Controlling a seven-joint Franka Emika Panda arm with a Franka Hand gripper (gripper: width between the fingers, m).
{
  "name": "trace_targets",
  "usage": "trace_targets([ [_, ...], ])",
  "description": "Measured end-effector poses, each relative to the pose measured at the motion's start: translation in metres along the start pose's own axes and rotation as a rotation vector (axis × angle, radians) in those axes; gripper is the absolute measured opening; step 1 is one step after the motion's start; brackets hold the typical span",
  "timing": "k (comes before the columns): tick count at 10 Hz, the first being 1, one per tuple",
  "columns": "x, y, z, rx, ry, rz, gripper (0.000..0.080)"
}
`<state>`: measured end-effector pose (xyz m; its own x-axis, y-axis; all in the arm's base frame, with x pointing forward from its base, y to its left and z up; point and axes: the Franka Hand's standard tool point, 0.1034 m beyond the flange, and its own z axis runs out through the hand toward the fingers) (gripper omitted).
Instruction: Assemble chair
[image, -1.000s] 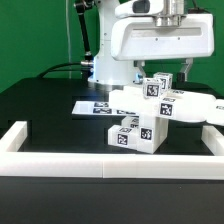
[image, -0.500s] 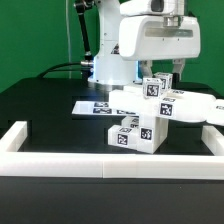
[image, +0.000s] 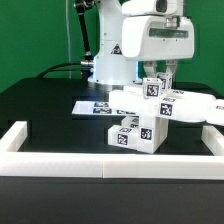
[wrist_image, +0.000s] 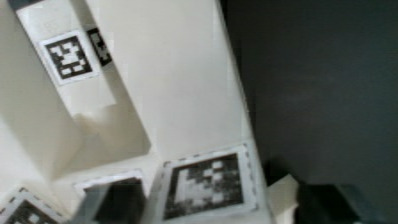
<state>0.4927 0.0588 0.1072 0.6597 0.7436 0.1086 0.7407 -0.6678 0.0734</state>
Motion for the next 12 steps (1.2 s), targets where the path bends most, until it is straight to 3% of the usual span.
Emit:
trace_targets([
  [1,-0.0001,0.0001,0.0001,0.000,0.000,0.000,0.0280],
  [4,-0.0004,0.0002,0.0002,0.002,0.002,0.088,0.0280],
  [12,0.0011,-0.0010,0.0010,0.011,0.009,0.821,0.0280],
])
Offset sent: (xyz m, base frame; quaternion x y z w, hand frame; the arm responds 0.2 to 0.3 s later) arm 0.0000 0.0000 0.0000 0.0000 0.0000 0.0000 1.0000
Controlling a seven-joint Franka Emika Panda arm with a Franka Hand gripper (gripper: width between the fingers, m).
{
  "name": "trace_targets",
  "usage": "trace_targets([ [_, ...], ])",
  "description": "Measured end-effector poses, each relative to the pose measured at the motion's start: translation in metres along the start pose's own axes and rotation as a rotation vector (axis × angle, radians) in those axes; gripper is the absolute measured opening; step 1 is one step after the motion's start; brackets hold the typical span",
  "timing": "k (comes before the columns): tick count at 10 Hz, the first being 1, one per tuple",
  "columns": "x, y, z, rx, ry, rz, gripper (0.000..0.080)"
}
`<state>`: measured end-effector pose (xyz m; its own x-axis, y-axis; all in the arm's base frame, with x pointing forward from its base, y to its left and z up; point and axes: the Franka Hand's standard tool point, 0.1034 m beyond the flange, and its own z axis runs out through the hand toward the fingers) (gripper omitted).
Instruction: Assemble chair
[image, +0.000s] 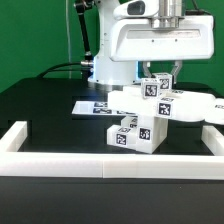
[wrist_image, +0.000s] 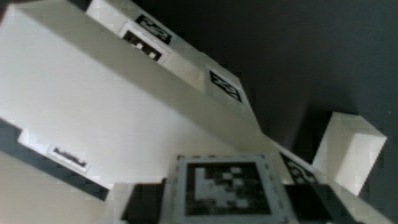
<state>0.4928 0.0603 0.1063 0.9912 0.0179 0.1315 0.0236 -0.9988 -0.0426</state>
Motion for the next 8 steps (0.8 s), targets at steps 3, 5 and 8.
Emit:
trace_targets([
  [3,0.0004,-0.0026,0.0005,0.000,0.000,0.186,0.0280],
  [5,0.0012,-0.0027,0.0003,0.007,0.002,0.347,0.0280],
  [8,0.0008,-0.0043,0.0004,0.006,0.002,0.288,0.0521],
])
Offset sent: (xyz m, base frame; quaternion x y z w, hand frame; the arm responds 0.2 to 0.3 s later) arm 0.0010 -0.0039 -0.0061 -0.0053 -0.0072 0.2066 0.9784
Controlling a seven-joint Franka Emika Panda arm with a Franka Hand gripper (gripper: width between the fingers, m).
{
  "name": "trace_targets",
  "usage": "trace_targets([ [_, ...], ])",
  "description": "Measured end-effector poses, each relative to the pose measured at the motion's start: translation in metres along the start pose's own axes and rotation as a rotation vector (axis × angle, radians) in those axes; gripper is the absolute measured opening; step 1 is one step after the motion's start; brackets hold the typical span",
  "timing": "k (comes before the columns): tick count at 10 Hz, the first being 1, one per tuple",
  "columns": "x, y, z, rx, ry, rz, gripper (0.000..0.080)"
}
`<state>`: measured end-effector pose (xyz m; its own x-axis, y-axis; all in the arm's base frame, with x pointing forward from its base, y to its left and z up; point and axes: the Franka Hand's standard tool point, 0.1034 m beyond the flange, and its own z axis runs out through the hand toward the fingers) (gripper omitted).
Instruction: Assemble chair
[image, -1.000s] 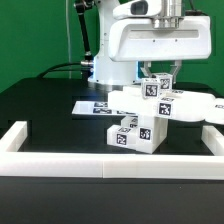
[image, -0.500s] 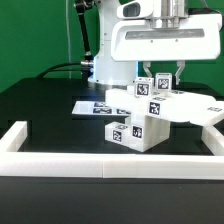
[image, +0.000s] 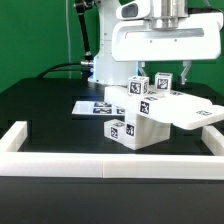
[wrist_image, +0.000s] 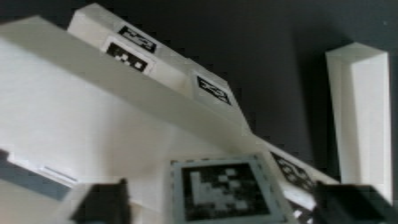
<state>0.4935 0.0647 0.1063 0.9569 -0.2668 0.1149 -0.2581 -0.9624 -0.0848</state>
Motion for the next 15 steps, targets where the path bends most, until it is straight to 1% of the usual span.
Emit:
trace_targets([
  [1,-0.0004,-0.0011,-0.0002,0.001,0.000,-0.005,0.0609],
  [2,-0.0015,-0.0025,0.0001,0.001,-0.001,-0.032,0.0609],
  [3,-0.0019,-0.0031,0.0002,0.000,-0.001,-0.150,0.0642],
  [5,-0.0018,-0.0048,-0.0004,-0.004,-0.001,-0.374,0.0648],
  [9,-0.0001,-0.0029,-0.0009,-0.004,-0.008,-0.670,0.0649],
  [11,0.0018,0.0003,-0.0015,-0.006,-0.007,-0.820,0.0649],
  [15,0.0016,0.0003,-0.0013,-0.022,-0.014,-1.157,0.0649],
])
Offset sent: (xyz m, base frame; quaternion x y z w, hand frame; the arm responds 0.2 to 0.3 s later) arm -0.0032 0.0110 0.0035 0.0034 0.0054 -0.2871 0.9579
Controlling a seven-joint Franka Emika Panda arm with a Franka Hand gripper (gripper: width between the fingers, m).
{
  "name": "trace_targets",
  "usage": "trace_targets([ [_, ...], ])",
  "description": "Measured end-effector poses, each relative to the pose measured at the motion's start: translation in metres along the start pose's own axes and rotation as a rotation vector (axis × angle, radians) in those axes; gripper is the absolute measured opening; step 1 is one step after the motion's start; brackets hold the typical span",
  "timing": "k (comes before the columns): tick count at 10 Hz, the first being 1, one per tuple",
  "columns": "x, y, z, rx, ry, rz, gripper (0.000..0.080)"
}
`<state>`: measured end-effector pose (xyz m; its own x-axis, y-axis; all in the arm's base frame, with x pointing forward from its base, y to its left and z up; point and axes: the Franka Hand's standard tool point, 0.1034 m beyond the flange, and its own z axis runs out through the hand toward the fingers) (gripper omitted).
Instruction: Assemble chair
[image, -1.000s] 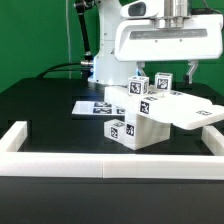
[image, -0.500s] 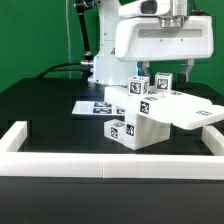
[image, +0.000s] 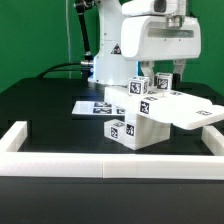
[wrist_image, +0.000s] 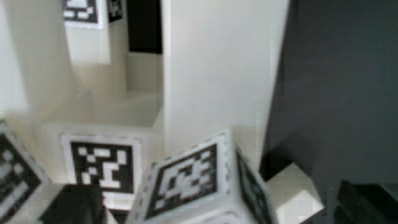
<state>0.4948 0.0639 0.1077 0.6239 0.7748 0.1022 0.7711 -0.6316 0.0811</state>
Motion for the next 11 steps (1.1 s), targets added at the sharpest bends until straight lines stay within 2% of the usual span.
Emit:
trace_targets([
  [3,-0.0015,0.0019,-0.0003,-0.005,-0.006,-0.173,0.0649],
  [6,-0.0027,0.0030,-0.0001,-0.006,-0.008,-0.181,0.0637],
  [8,-0.0030,0.0032,0.0000,-0.006,-0.008,-0.180,0.0280],
  [11,-0.0036,0.0031,0.0004,-0.005,-0.009,-0.136,0.0280],
])
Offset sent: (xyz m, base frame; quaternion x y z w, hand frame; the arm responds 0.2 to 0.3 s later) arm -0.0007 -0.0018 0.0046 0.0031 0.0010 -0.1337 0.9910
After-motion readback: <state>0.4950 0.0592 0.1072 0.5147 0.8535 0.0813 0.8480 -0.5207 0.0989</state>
